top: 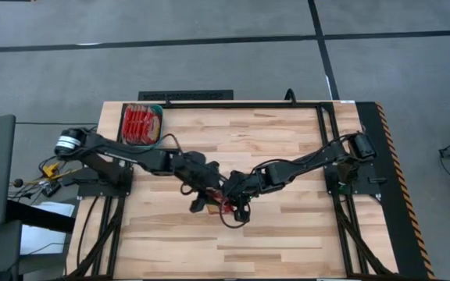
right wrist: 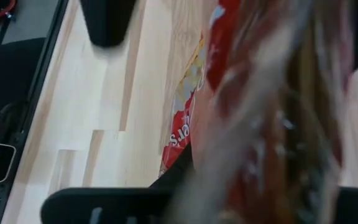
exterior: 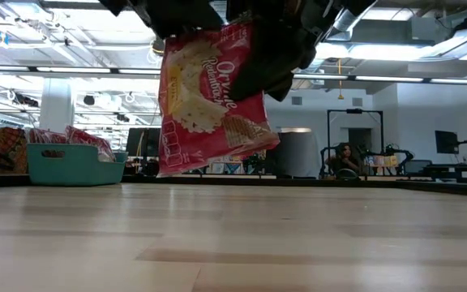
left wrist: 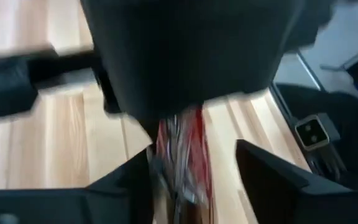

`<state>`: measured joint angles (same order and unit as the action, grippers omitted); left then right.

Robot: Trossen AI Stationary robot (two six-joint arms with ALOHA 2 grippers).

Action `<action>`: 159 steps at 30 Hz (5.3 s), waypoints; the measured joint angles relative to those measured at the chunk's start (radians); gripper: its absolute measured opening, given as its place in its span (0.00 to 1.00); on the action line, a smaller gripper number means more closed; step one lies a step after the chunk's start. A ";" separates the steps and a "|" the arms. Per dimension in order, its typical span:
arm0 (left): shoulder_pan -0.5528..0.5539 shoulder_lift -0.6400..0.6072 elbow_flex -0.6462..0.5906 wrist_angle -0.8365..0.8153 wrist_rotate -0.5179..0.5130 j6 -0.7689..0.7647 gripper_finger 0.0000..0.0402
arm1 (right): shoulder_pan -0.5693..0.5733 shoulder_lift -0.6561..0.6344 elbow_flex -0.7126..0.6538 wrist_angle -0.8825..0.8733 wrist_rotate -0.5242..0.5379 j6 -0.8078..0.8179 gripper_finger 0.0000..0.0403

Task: Sort popcorn bags into baskets
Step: Put the red popcorn bag in the blue bin

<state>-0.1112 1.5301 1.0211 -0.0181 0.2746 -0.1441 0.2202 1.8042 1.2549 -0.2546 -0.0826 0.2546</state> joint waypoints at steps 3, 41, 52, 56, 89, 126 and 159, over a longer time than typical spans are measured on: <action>0.000 0.031 0.034 -0.040 0.016 0.004 0.34 | 0.001 0.000 0.000 -0.002 0.000 0.006 0.07; -0.059 -0.670 -0.765 0.798 -1.362 0.243 0.03 | 0.082 -0.131 -0.315 0.424 0.616 0.119 0.54; 0.290 -0.673 -0.974 1.047 -1.449 0.242 0.02 | -0.096 -0.131 -0.314 0.495 0.601 -0.017 0.50; 0.338 -0.674 -0.966 1.137 -1.396 0.391 0.03 | -0.168 -0.131 -0.314 0.501 0.532 -0.046 0.49; 0.503 -0.673 -0.952 0.640 -1.170 0.189 0.27 | -0.289 -0.131 -0.314 0.526 0.393 -0.083 0.45; 0.848 -0.532 -0.306 -0.330 -0.646 0.154 0.38 | -0.315 -0.131 -0.314 0.495 0.315 -0.098 0.44; 0.917 -0.372 -0.169 -0.566 -0.740 0.185 0.00 | -0.315 -0.131 -0.314 0.457 0.315 -0.109 0.34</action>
<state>0.8054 1.1580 0.8518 -0.5842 -0.4656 0.0406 -0.0944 1.6730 0.9409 0.2028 0.2321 0.1455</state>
